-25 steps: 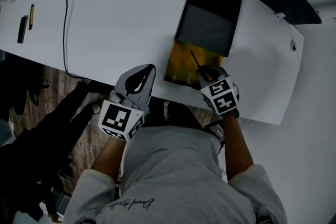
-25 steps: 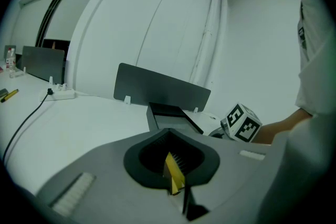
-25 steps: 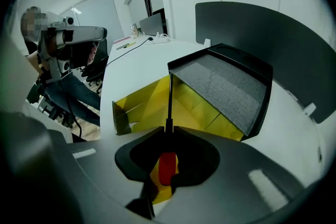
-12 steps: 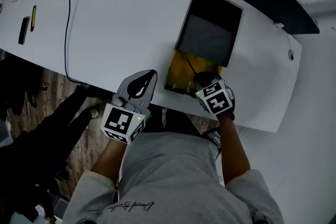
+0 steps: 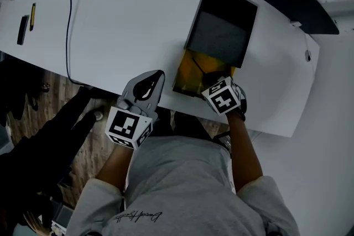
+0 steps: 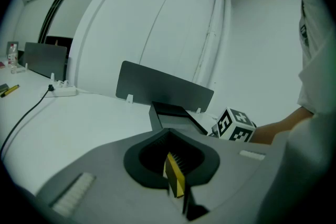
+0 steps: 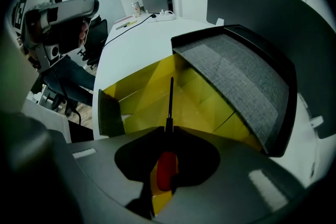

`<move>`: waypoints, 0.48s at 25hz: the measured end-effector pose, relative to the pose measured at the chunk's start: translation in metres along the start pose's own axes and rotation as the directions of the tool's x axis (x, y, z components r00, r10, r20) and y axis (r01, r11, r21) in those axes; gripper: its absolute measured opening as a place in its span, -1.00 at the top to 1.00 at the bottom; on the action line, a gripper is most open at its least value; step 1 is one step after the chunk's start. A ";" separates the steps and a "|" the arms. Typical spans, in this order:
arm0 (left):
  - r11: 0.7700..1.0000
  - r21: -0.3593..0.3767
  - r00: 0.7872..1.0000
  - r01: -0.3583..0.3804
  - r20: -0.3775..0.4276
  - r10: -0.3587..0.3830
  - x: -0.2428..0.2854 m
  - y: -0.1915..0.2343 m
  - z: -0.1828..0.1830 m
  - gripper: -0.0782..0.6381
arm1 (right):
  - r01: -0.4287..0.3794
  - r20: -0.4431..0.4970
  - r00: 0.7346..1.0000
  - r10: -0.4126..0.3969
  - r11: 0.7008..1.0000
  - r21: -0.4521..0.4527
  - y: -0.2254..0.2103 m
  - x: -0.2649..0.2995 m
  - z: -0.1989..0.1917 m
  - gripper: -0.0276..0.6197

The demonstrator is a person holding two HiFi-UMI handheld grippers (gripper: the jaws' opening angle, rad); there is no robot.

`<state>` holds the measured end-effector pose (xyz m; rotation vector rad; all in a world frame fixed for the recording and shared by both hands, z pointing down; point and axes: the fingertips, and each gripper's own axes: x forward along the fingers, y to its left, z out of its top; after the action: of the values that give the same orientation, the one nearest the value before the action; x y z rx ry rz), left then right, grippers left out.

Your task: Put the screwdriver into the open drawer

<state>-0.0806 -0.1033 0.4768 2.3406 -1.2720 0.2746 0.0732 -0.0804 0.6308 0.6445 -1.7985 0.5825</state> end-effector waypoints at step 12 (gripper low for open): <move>1.000 -0.009 1.000 -0.003 -0.013 0.003 0.000 0.004 -0.007 0.78 | 0.013 -0.062 0.998 -0.016 0.999 -0.048 0.002 0.007 0.001 0.69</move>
<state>-0.0841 -0.1017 0.4838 2.3258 -1.2683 0.2838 0.0695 -0.0808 0.6373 0.6003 -1.7426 0.5427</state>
